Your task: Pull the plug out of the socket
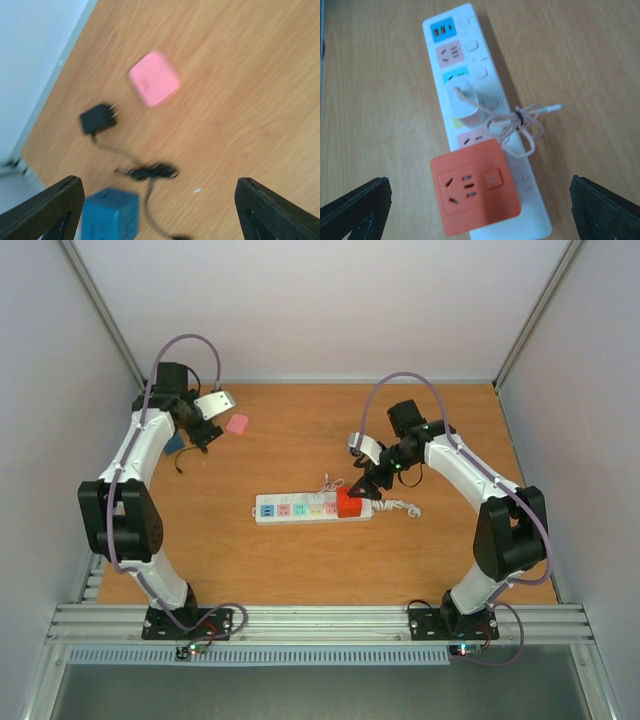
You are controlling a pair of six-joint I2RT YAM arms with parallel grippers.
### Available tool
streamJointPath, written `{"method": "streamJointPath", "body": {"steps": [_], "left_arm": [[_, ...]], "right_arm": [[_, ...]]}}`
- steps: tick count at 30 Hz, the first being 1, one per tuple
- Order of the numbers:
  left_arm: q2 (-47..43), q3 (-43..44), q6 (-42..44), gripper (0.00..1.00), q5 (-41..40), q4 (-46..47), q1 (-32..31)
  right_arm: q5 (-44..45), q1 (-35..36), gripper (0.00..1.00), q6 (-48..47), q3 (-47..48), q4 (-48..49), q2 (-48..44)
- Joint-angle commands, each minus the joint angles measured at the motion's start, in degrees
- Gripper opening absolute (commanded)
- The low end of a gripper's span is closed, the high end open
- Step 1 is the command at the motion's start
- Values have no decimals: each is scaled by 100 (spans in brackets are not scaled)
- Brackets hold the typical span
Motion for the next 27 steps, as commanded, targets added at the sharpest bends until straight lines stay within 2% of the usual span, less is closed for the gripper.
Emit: {"method": "streamJointPath", "body": {"steps": [1,7,13,19,27], "left_arm": [[-354,-329,-267,84,1685,-98,-119],[-830,-1096,-188,83,2994,-9,-541],[-992,-1700,-379,82,3680,143,-1026],[-1073,-2235,-663,81,3655,610,-1555],[-1051,-2648,-913,80,3670,1296,-1905]], "right_arm": [[-121,-163,98,-559,-370,-192,-195],[-16,-312,97,-894,-988,193,-292],[-257,-312,98,-1143,-1275,720,-184],[-365,-288,98,-1299,-1211,862,119],[-352,-91,95,-1375,-1353,1173,227]]}}
